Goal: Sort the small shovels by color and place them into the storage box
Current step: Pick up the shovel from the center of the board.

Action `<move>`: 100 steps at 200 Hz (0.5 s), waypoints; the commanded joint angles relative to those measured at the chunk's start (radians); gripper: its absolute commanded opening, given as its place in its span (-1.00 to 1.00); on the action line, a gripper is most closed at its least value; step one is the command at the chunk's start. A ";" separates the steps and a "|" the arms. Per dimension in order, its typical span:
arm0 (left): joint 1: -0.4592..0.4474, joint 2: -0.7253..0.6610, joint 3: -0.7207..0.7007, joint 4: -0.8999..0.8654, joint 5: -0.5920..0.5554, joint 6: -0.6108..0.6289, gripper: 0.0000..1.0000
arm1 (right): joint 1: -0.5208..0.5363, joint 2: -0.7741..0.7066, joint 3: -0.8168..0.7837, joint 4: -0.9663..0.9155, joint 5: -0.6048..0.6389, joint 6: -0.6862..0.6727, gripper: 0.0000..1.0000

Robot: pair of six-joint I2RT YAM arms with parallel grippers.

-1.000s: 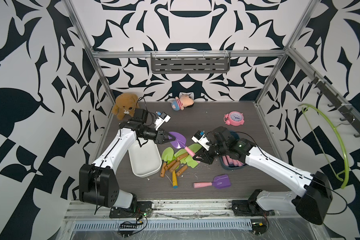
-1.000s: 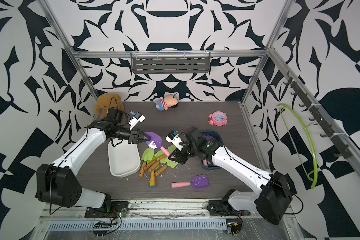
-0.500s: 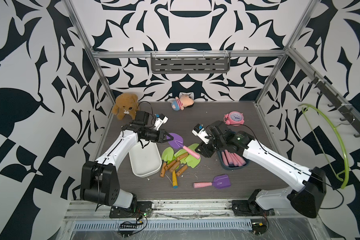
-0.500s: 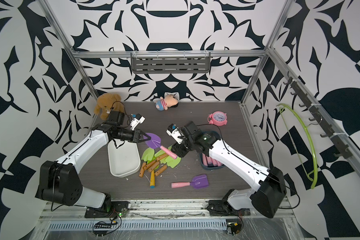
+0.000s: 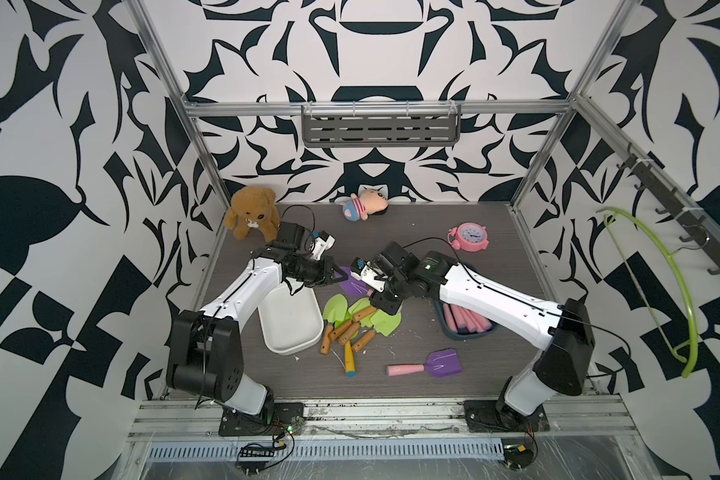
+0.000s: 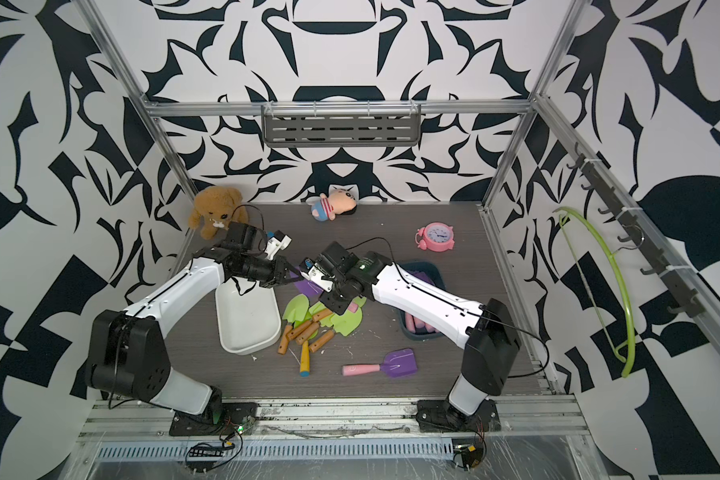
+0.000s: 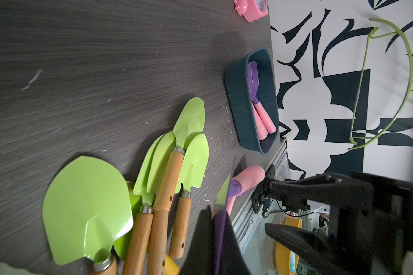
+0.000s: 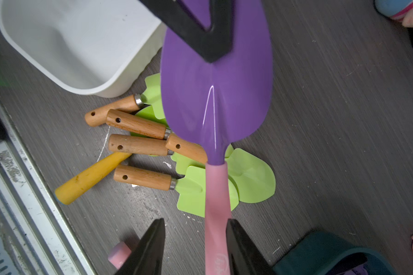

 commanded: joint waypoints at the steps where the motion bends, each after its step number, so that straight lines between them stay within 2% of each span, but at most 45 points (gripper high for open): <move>1: -0.004 -0.004 -0.004 0.024 0.047 -0.002 -1.00 | 0.000 0.012 0.062 -0.012 0.029 -0.037 -0.06; 36: -0.007 -0.018 -0.021 0.051 0.091 -0.003 -1.00 | -0.004 0.056 0.098 -0.024 0.065 -0.038 -0.06; 52: -0.007 -0.025 -0.027 0.064 0.112 -0.004 -1.00 | -0.009 0.072 0.114 -0.036 0.067 -0.033 -0.14; 72: -0.007 -0.030 -0.033 0.071 0.125 -0.002 -1.00 | -0.020 0.084 0.129 -0.060 0.067 -0.023 -0.53; 91: -0.009 -0.030 -0.029 0.071 0.129 -0.002 -1.00 | -0.028 0.079 0.128 -0.075 0.063 -0.018 -0.99; 100: -0.010 -0.029 -0.027 0.071 0.130 -0.002 -1.00 | -0.031 0.071 0.120 -0.075 0.064 -0.012 -1.00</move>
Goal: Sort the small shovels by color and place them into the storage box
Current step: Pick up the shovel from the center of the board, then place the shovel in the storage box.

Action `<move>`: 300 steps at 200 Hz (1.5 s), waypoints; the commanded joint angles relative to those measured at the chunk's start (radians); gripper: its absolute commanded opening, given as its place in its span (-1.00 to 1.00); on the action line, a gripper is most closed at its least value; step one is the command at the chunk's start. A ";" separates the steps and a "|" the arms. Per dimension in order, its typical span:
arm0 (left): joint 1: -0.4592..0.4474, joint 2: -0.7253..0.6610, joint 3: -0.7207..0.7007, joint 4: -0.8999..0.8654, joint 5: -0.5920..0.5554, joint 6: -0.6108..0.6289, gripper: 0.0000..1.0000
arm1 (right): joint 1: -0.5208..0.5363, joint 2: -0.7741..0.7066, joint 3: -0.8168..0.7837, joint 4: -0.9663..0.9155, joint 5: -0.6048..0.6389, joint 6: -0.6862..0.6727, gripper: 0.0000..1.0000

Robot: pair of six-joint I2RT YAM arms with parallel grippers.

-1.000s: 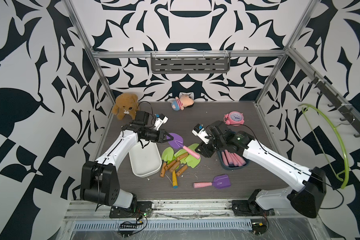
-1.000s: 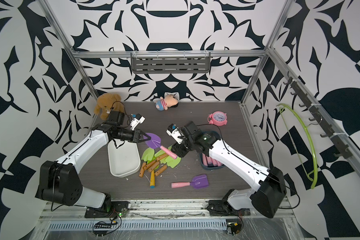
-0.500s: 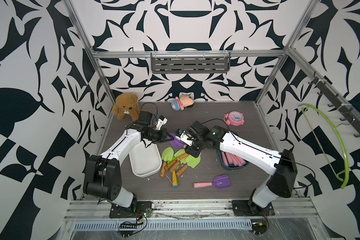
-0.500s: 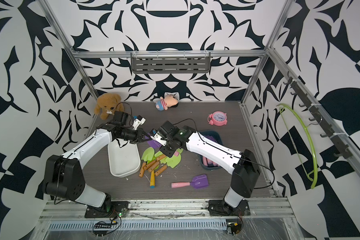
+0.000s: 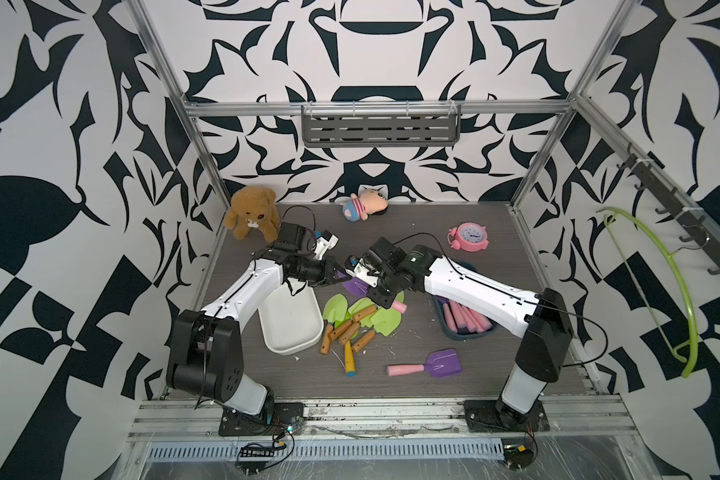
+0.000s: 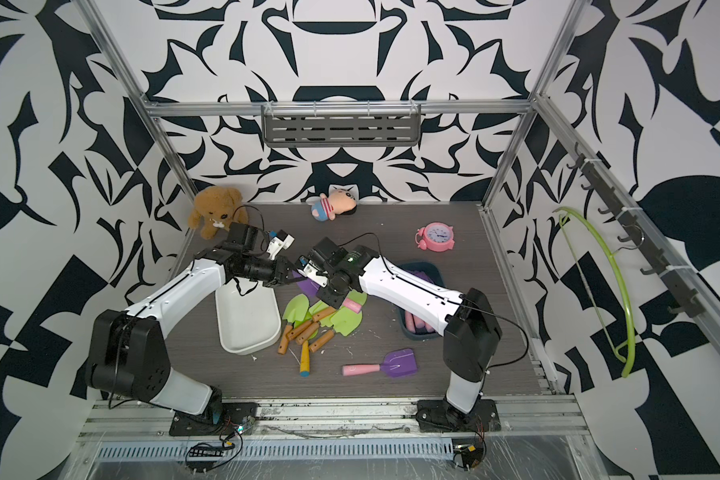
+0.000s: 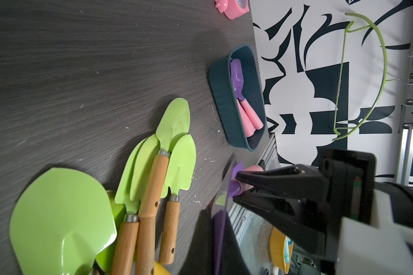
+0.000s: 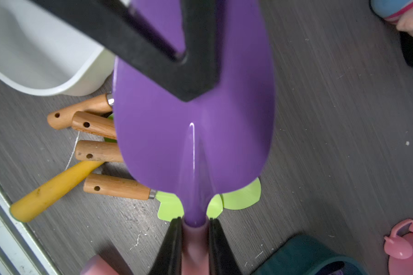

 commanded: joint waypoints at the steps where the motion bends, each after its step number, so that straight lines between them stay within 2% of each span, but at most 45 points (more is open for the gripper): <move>1: -0.004 -0.027 -0.011 0.022 0.062 0.001 -1.00 | -0.015 -0.030 0.027 -0.038 0.015 0.013 -1.00; 10: -0.006 -0.025 -0.007 0.022 0.065 0.002 -0.98 | -0.021 -0.045 0.015 -0.039 0.011 0.022 -1.00; 18: -0.008 -0.022 -0.001 0.022 0.068 0.003 -0.88 | -0.029 -0.059 0.001 -0.038 0.006 0.031 -1.00; 35: -0.015 -0.013 0.011 0.022 0.077 0.006 -0.42 | -0.048 -0.097 -0.037 -0.035 0.001 0.055 -1.00; 50: -0.021 0.001 0.024 0.022 0.099 0.013 -0.34 | -0.064 -0.136 -0.079 -0.030 -0.002 0.077 -1.00; 70: -0.036 0.020 0.040 0.020 0.112 0.011 -0.34 | -0.080 -0.190 -0.135 -0.018 -0.007 0.102 -1.00; 91: -0.052 0.037 0.051 0.009 0.106 0.023 -0.06 | -0.102 -0.234 -0.172 -0.028 0.018 0.136 -1.00; 104: -0.059 0.044 0.055 0.002 0.092 0.031 0.04 | -0.130 -0.251 -0.189 -0.060 0.049 0.166 -1.00; 122: -0.061 0.054 0.062 -0.010 0.083 0.041 0.06 | -0.199 -0.268 -0.215 -0.121 0.094 0.234 -1.00; 153: -0.061 0.060 0.066 -0.017 0.070 0.050 0.06 | -0.350 -0.285 -0.296 -0.170 0.087 0.357 -1.00; 178: -0.063 0.056 0.065 -0.025 0.056 0.059 0.06 | -0.415 -0.262 -0.336 -0.169 0.090 0.412 -1.00; 300: -0.063 0.025 0.051 -0.034 0.026 0.086 0.06 | -0.491 -0.142 -0.421 0.005 0.053 0.502 -1.00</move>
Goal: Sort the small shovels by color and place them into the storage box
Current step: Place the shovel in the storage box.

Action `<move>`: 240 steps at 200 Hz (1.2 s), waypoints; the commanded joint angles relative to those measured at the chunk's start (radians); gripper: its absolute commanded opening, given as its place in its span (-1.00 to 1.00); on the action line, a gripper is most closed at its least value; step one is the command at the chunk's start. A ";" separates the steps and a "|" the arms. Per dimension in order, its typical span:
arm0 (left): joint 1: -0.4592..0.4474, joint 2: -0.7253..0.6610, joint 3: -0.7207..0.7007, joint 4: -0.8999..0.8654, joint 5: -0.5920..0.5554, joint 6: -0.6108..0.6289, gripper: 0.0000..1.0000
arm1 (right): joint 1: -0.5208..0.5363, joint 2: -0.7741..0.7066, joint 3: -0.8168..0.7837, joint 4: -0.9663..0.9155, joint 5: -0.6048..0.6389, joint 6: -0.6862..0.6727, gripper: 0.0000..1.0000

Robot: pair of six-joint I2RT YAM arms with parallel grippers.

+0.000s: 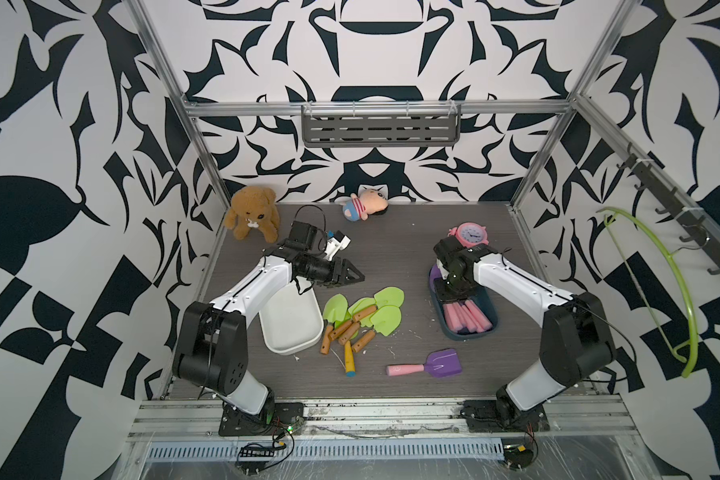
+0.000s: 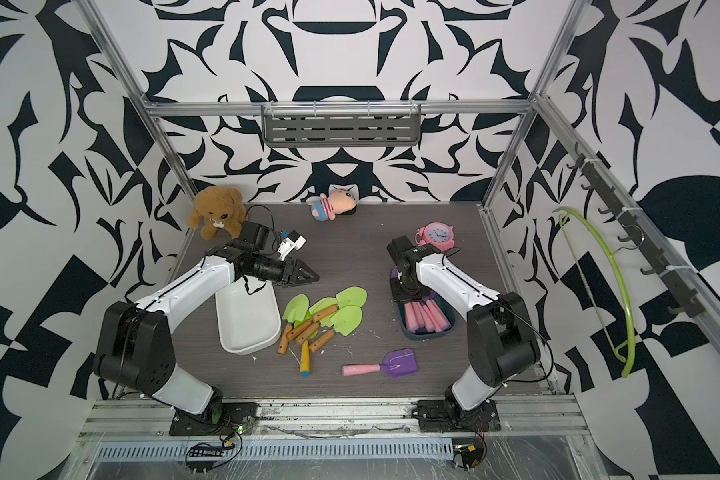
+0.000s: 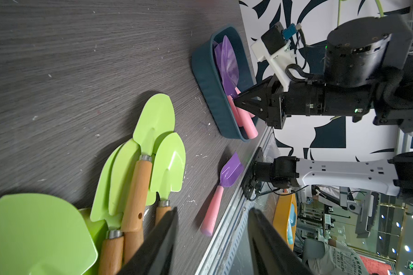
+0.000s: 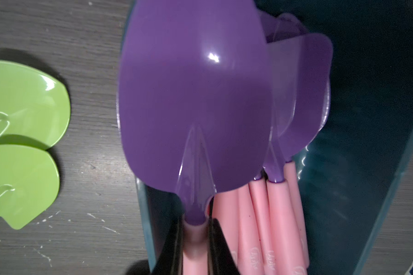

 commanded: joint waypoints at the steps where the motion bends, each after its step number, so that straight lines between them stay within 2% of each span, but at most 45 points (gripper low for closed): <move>1: -0.002 -0.022 0.012 -0.025 -0.003 0.025 0.06 | -0.007 0.006 -0.018 0.040 0.007 0.031 -1.00; 29: -0.002 -0.022 0.010 -0.026 -0.004 0.027 0.06 | -0.010 0.010 -0.039 0.062 0.049 0.033 -1.00; 49: -0.002 -0.019 0.012 -0.026 -0.003 0.027 0.06 | -0.011 0.013 -0.046 0.078 0.027 0.024 -1.00; 87: -0.002 -0.016 0.012 -0.027 -0.004 0.028 0.06 | -0.011 0.005 -0.062 0.087 -0.009 0.003 -0.54; 109: -0.002 -0.013 0.014 -0.028 -0.003 0.029 0.06 | -0.011 -0.002 -0.058 0.060 0.005 -0.002 -0.39; 151: -0.002 -0.013 0.016 -0.030 -0.004 0.032 0.06 | -0.011 -0.038 -0.051 0.020 0.005 -0.001 -0.31; 189: -0.002 -0.027 0.011 -0.037 -0.015 0.056 0.05 | -0.010 -0.144 -0.008 -0.036 0.027 0.023 -0.31; 214: -0.035 -0.040 0.013 -0.076 -0.063 0.154 0.04 | -0.008 -0.253 0.005 -0.059 0.021 0.059 -0.32; 240: -0.173 -0.043 0.038 -0.171 -0.187 0.327 0.07 | -0.008 -0.385 -0.036 -0.038 -0.010 0.109 -0.34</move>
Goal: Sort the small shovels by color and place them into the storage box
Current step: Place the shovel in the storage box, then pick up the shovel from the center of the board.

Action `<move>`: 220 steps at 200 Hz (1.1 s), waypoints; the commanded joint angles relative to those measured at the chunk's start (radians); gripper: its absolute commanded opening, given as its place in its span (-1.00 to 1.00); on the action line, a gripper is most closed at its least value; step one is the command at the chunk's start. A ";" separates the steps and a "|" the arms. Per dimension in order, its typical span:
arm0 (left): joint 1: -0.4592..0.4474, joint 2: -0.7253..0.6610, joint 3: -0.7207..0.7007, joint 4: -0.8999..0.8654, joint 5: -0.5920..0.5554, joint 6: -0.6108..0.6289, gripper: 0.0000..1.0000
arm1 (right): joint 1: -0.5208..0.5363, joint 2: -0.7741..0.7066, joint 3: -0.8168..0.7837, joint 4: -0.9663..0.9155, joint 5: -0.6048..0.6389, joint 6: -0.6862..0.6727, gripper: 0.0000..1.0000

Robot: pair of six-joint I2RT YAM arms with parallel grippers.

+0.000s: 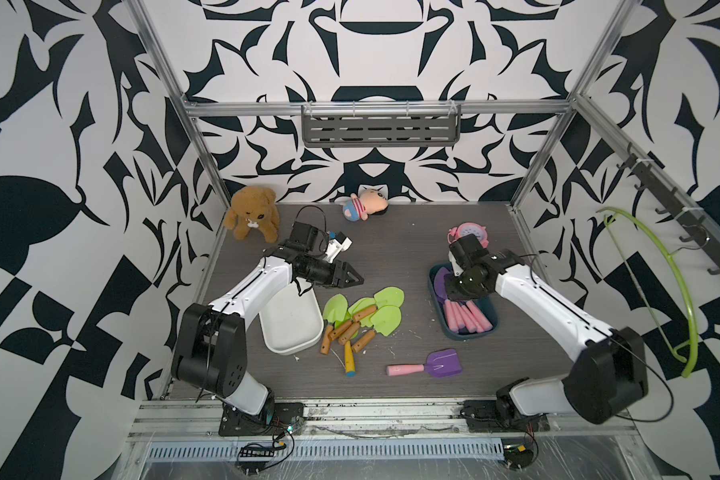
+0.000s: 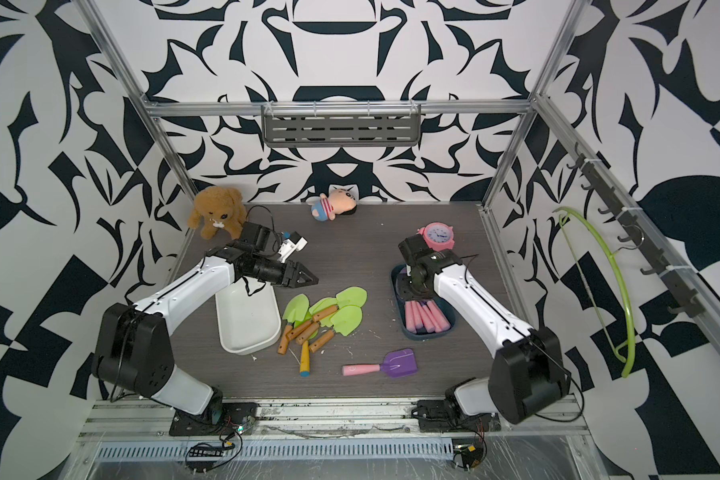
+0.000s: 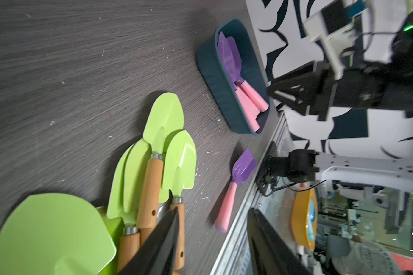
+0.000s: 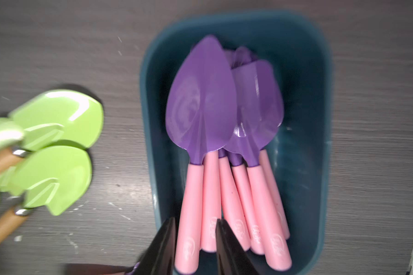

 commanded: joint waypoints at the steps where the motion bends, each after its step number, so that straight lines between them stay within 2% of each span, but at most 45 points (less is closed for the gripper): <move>1: -0.122 -0.025 0.038 -0.121 -0.107 0.194 0.07 | 0.003 -0.121 -0.005 -0.020 -0.014 0.067 -0.34; 30: -0.304 0.043 0.087 -0.213 -0.222 0.311 0.09 | 0.002 -0.221 -0.066 0.017 -0.052 0.114 -0.35; 69: -0.568 0.153 0.142 -0.292 -0.404 0.403 0.10 | 0.003 -0.241 -0.098 -0.002 -0.051 0.135 -0.36; 108: -0.738 0.222 0.132 -0.282 -0.517 0.432 0.11 | 0.002 -0.278 -0.113 0.003 -0.018 0.140 -0.36; 135: -0.792 0.281 0.145 -0.264 -0.575 0.423 0.11 | 0.002 -0.295 -0.129 0.011 -0.019 0.145 -0.36; 164: -0.812 0.329 0.154 -0.250 -0.655 0.399 0.08 | 0.002 -0.305 -0.144 0.023 -0.025 0.146 -0.36; 220: -0.837 0.363 0.152 -0.196 -0.735 0.385 -0.05 | 0.003 -0.311 -0.153 0.032 -0.017 0.135 -0.37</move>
